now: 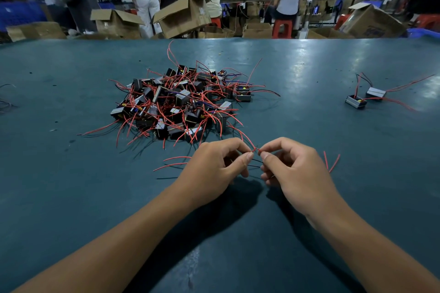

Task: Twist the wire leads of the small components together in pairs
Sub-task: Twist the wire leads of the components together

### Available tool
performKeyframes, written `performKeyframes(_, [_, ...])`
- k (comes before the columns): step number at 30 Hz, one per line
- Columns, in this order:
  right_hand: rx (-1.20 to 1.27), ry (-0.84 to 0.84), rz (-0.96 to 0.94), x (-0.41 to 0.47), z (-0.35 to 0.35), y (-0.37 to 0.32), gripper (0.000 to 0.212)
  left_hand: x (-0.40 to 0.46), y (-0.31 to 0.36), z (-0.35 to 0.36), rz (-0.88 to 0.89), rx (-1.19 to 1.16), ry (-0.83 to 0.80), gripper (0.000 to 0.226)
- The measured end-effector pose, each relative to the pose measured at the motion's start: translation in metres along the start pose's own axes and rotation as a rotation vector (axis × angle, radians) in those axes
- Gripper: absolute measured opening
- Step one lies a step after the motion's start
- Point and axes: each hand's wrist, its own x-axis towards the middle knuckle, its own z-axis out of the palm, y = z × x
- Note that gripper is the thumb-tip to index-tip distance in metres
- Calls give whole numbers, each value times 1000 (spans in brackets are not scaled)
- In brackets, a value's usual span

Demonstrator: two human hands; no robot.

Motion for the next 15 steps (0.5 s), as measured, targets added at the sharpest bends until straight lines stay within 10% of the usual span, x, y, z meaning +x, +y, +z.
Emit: performKeyframes(15, [110,-65,-37,2,5,6,13,-1,3,-2,-16,-6,-16,15])
